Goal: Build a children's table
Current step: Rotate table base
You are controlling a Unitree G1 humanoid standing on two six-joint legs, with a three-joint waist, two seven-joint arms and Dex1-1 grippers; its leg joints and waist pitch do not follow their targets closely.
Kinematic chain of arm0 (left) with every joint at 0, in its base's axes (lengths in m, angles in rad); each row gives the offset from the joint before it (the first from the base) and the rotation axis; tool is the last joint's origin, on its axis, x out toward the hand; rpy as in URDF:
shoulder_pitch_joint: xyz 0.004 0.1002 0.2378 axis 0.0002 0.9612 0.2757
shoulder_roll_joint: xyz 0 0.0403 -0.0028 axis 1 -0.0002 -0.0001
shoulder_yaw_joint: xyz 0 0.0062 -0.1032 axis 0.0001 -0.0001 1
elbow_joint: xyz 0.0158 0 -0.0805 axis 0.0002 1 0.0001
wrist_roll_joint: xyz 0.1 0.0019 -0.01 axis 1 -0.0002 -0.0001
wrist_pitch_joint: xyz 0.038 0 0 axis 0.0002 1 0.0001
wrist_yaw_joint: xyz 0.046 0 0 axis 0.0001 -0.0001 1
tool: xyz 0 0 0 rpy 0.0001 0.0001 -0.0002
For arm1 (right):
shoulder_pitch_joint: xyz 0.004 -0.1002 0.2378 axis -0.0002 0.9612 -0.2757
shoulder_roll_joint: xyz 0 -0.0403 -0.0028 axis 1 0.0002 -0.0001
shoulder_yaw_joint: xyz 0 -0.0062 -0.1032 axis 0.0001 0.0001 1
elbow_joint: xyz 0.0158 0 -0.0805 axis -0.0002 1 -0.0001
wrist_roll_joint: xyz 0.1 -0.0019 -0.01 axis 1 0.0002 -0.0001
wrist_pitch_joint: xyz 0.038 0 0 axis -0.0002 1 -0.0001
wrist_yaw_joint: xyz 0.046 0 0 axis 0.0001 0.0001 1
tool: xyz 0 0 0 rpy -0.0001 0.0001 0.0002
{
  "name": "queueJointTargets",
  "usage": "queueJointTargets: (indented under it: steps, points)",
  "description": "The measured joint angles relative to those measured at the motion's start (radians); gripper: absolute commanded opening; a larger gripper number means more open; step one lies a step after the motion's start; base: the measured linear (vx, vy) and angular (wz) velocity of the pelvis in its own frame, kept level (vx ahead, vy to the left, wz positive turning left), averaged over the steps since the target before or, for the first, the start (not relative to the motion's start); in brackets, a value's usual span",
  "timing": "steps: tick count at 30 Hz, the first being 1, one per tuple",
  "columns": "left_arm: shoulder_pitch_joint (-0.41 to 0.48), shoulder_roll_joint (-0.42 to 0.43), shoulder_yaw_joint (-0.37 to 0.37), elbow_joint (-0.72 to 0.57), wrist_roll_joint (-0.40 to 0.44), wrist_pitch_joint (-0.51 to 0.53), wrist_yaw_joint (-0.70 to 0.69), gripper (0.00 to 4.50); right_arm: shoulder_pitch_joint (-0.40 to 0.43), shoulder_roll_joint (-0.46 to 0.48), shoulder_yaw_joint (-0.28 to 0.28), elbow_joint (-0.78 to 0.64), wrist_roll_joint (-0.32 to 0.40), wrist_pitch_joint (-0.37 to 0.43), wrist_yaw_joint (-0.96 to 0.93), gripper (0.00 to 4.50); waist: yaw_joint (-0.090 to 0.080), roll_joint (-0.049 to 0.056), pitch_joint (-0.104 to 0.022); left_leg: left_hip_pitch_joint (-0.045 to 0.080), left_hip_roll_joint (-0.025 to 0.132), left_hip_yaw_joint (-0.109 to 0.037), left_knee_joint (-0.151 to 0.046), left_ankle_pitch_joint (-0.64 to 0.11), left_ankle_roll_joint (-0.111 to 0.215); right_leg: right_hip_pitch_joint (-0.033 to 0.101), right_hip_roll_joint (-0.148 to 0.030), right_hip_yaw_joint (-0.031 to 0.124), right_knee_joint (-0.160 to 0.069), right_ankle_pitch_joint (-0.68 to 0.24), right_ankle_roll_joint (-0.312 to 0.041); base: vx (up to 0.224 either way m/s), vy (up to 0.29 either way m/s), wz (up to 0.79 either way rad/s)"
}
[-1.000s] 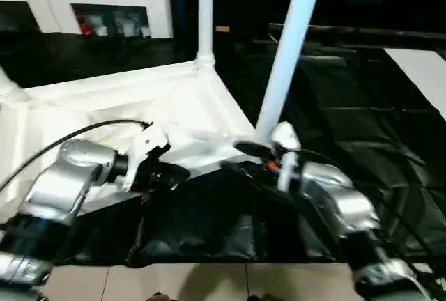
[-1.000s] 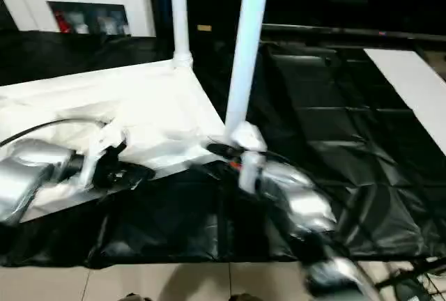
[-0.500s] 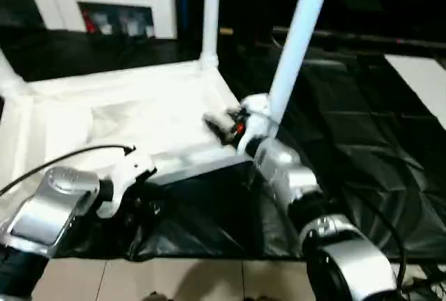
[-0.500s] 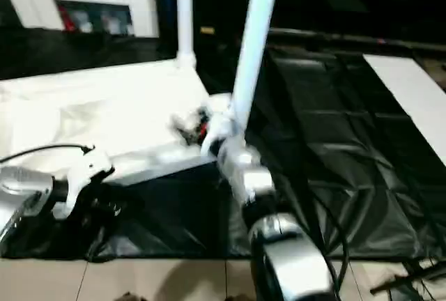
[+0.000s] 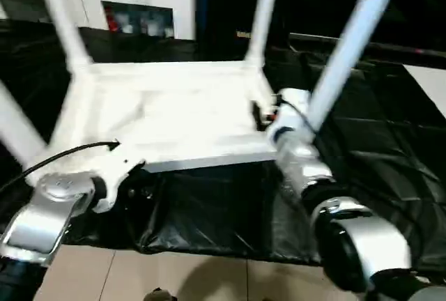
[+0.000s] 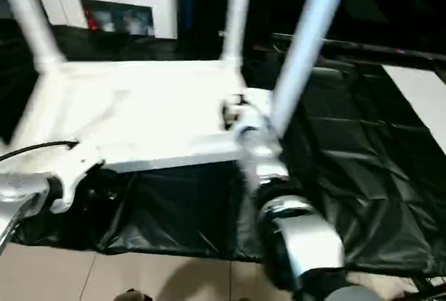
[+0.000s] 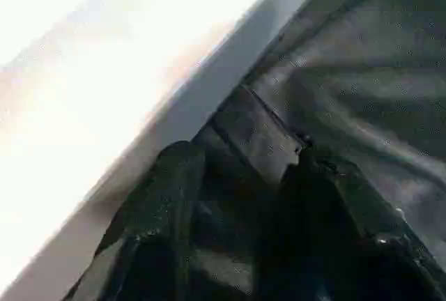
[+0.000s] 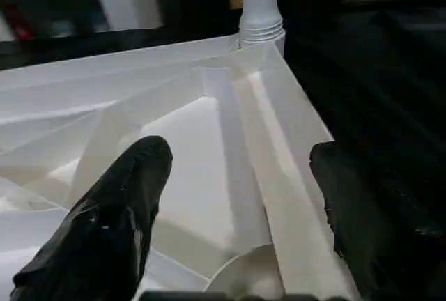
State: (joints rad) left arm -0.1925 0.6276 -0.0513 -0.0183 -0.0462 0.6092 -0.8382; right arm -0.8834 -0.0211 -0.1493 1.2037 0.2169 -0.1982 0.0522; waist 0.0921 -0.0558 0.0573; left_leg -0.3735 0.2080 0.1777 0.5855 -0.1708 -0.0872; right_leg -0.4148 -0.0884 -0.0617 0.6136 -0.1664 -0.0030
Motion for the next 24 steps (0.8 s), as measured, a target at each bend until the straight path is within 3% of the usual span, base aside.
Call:
queueJointTargets:
  steps: [6,7,9,11,13,16,18,24]
  points:
    - [0.078,-0.09,0.183,-0.024,-0.046,-0.127,0.148,2.56,-0.001,-0.083,-0.002,0.019,-0.032,-0.022,0.067,3.64,-0.004,0.002,0.0,-0.004,0.001,-0.001,0.004,0.0,0.0,-0.001,0.001,-0.002,-0.001,0.0,0.0,0.0,0.0,0.0]
    - [0.091,-0.095,0.214,-0.038,-0.059,-0.143,0.156,2.75,-0.001,-0.091,-0.009,0.019,-0.03,-0.024,0.093,3.64,-0.006,0.002,0.0,-0.004,0.001,-0.002,0.003,0.0,0.0,-0.001,0.001,-0.002,-0.001,0.0,0.0,0.0,0.0,0.0]
    - [0.152,-0.142,0.295,-0.103,-0.117,-0.163,0.17,2.86,0.001,-0.103,-0.01,0.016,-0.02,-0.027,0.209,3.64,-0.014,0.009,0.0,-0.003,0.001,-0.003,0.004,0.0,0.001,-0.001,0.001,-0.001,-0.001,0.0,0.0,0.0,0.0,0.0]
    - [0.193,-0.173,0.32,-0.127,-0.15,-0.174,0.179,2.96,0.015,-0.105,-0.001,0.006,-0.018,-0.031,0.28,3.64,-0.022,0.013,0.0,-0.004,0.001,-0.004,0.004,0.0,0.001,-0.001,0.002,-0.001,-0.001,0.0,0.0,0.0,0.0,0.0]
    - [0.229,-0.217,0.348,-0.135,-0.161,-0.203,0.211,3.07,0.047,-0.104,0.024,-0.029,-0.02,-0.048,0.33,3.92,-0.031,0.014,0.001,-0.004,0.002,-0.004,0.004,0.0,0.001,-0.001,0.003,-0.002,-0.001,0.0,0.0,0.0,0.0,0.0]
    - [0.282,-0.31,0.394,-0.134,-0.161,-0.337,0.311,3.29,0.145,-0.09,0.041,-0.156,-0.006,-0.054,0.412,4.04,-0.034,0.022,0.001,-0.004,0.003,-0.006,0.004,0.0,0.001,0.0,0.004,-0.002,-0.003,0.0,0.0,0.0,0.0,0.0]
    - [0.304,-0.324,0.402,-0.134,-0.15,-0.393,0.356,3.44,0.187,-0.082,0.05,-0.207,0.009,-0.05,0.443,4.29,-0.035,0.026,0.003,-0.004,0.003,-0.006,0.004,0.0,0.001,0.0,0.005,-0.003,-0.003,0.0,0.0,0.0,0.0,0.0]
    - [0.348,-0.439,0.423,-0.163,-0.095,-0.526,0.489,3.9,0.396,-0.09,0.114,-0.526,0.031,0.049,0.524,4.5,-0.032,0.037,0.003,-0.001,0.003,-0.008,0.004,0.0,0.001,0.005,0.006,-0.002,-0.004,-0.004,0.006,0.0,0.0,0.0]
